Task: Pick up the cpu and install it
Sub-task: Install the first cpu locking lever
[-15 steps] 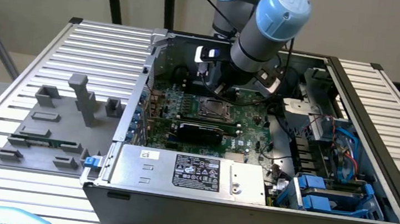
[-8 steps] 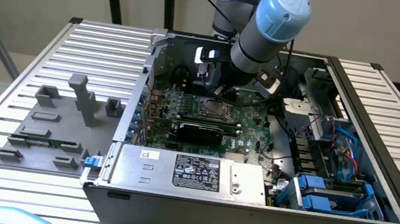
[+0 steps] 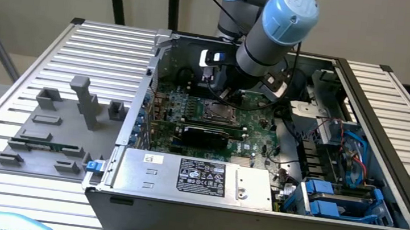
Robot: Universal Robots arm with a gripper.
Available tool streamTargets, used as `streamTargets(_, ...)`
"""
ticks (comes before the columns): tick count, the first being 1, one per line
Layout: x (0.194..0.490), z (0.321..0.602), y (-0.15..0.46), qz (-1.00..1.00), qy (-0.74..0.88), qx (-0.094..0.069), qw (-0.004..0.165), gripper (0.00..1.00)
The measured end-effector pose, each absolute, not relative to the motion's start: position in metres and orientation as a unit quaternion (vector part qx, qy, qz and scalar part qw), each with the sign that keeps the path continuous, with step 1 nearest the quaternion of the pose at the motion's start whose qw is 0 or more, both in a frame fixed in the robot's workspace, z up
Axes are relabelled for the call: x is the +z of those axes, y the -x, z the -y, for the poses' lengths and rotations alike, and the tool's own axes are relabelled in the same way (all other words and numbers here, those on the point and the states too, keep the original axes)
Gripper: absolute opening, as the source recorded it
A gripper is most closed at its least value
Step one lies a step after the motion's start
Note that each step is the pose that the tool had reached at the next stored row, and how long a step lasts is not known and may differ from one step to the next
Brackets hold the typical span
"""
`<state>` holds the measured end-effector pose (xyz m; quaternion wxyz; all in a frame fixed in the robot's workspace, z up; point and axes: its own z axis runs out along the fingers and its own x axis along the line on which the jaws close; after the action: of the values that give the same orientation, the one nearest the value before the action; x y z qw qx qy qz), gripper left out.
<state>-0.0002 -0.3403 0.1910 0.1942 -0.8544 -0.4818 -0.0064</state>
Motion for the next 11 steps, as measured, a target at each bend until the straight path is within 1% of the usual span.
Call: streamTargets(11,0.1913,0.3413,0.0035,0.490,0.850,-0.005,0.195,0.11)
